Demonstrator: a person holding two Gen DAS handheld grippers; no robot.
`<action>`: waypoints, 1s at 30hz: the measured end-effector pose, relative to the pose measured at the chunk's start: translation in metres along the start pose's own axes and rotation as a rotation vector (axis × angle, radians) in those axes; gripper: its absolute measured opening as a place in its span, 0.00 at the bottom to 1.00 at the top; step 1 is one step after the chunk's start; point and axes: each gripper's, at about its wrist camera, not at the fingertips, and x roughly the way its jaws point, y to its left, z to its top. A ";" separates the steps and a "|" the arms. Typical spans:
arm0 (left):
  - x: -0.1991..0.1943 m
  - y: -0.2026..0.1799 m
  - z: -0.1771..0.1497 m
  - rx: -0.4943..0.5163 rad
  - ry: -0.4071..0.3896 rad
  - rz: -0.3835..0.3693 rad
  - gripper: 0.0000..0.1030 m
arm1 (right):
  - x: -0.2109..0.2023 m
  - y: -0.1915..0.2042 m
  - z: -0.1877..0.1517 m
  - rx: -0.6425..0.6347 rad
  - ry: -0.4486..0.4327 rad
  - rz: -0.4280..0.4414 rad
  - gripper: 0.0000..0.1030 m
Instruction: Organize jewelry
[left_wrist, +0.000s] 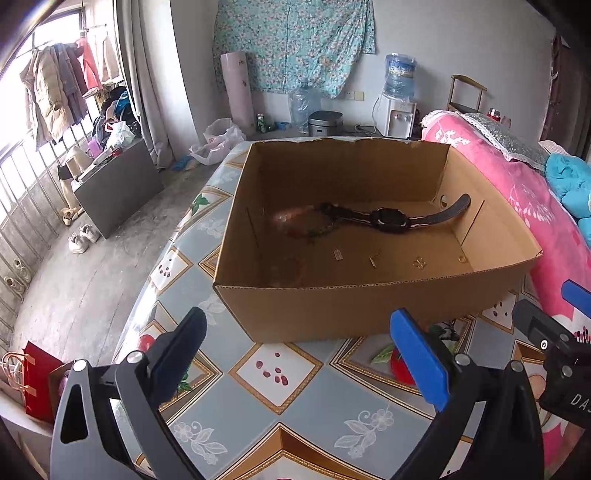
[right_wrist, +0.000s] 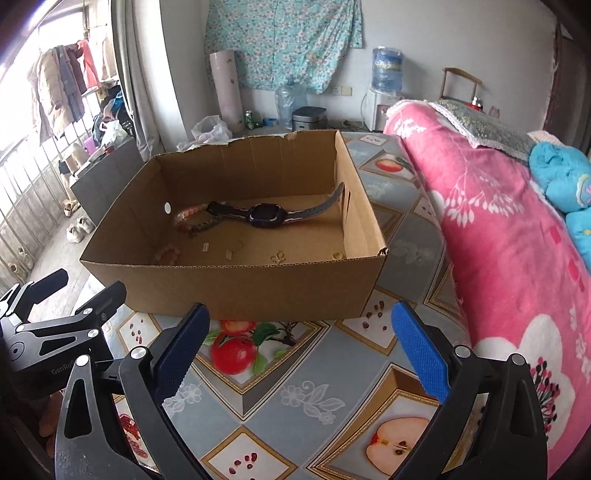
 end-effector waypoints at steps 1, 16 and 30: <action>0.001 0.000 0.000 -0.001 0.001 -0.004 0.95 | 0.001 -0.001 0.000 0.003 0.004 0.002 0.92; 0.006 0.001 -0.002 -0.016 0.034 -0.049 0.95 | 0.003 0.000 0.002 0.005 0.016 0.001 0.92; 0.011 0.010 -0.003 -0.035 0.046 -0.060 0.95 | 0.004 0.009 0.005 -0.014 0.021 -0.007 0.92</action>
